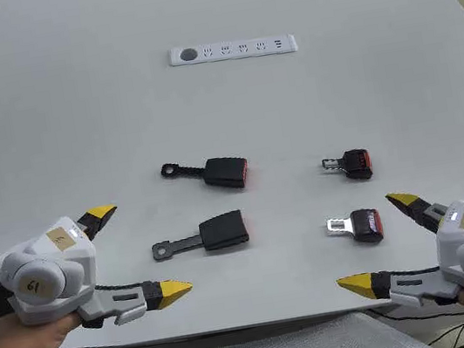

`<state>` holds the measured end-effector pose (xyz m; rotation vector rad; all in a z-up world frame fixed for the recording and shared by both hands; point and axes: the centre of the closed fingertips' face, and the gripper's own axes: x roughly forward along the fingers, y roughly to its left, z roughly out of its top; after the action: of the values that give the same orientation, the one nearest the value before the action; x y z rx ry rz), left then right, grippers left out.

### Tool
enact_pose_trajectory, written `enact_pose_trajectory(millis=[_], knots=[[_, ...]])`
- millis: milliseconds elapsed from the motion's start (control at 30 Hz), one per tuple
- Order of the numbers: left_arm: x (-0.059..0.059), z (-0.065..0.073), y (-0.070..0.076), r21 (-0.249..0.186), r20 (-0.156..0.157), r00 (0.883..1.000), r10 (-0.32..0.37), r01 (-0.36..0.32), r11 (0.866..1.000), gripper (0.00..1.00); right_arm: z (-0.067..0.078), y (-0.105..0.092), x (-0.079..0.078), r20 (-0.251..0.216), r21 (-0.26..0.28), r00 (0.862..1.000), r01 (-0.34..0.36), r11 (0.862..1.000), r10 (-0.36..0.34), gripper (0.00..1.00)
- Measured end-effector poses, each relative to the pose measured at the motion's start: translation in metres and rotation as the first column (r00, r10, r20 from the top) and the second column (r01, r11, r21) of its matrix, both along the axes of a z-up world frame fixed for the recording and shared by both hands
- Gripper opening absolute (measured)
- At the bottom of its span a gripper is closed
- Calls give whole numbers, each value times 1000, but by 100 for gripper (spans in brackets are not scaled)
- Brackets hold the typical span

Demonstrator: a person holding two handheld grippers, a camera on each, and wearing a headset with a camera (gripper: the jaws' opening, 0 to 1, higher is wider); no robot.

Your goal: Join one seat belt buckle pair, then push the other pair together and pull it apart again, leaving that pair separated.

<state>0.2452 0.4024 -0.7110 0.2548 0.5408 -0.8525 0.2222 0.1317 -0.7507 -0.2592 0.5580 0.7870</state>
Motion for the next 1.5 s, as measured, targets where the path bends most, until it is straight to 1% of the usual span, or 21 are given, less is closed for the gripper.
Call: enact_pose_trajectory(millis=[200,433,800,1133,1300,1500], knots=[[-1,2,-2,-4,2,1000,0,0,1000,100,-1,-1,-2,-5,1,1000,1,1000,-1,97],[-2,0,-1,-2,-1,1000,3,-3,1000,100,0,0,-3,1,1,1000,-3,1000,3,96],[1,1,-2,-3,2,1000,0,0,1000,100,0,-1,-1,-4,2,1000,-5,1000,5,96],[3,1,-2,-5,-1,1000,2,-2,1000,100,1,1,1,-1,2,1000,-11,1000,11,96],[4,1,-1,2,3,1000,2,-2,1000,100,1,0,2,-1,-2,1000,-13,1000,13,96],[4,1,-2,2,-1,1000,-1,1,1000,100,-1,0,1,-7,-3,1000,-12,1000,12,97]])
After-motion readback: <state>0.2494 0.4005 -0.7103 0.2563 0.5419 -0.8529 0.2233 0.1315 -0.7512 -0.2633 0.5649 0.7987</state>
